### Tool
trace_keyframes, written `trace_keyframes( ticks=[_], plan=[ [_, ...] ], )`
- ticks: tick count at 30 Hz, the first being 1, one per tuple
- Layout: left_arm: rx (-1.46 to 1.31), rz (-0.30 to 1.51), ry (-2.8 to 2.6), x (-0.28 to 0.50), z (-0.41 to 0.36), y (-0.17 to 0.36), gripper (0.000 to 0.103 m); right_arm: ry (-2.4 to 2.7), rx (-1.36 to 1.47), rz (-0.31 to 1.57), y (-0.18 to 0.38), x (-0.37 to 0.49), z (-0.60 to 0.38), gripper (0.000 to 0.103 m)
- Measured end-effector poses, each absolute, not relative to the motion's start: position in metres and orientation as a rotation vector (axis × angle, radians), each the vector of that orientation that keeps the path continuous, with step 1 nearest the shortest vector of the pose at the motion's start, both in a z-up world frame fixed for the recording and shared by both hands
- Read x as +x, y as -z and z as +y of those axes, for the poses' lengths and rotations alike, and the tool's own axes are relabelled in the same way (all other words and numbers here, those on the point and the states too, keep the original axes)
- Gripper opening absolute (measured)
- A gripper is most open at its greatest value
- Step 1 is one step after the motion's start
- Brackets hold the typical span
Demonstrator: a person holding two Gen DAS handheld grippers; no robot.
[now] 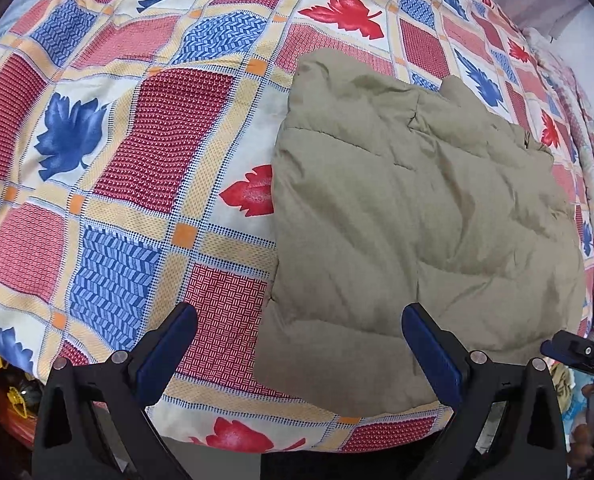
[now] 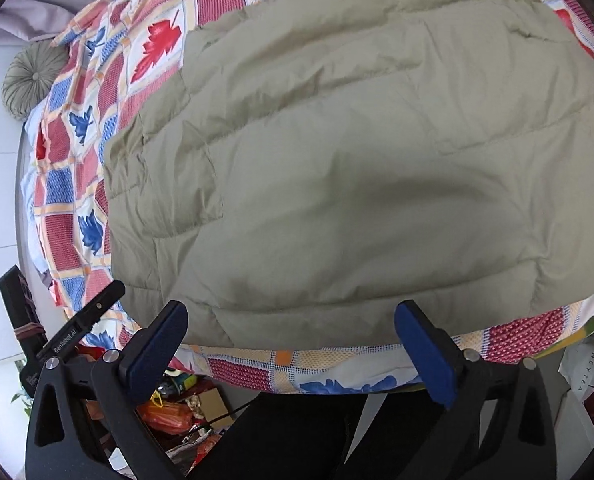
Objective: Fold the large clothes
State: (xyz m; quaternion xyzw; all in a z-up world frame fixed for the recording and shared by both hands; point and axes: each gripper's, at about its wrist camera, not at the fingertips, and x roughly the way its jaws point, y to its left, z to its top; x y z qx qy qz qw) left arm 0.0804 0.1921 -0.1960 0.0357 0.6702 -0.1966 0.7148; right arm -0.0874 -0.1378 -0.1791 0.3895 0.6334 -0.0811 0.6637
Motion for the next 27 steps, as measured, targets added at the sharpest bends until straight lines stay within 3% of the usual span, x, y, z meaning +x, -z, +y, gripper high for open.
trace_keyframes(
  ticks=[5,26,27],
  plan=[
    [-0.005,1.608,0.527,0.1,0.201,0.219,0.102,0.161,0.904,1.451,0.187,-0.087,-0.134,0.103],
    [-0.146,1.706,0.965,0.139,0.116,0.29,0.102,0.077,0.928,1.411,0.215,-0.082,-0.137,0.103],
    [-0.114,1.712,0.951,0.138,0.111,0.291,0.097,0.071,0.933,1.411,0.216,-0.082,-0.138,0.103]
  ],
)
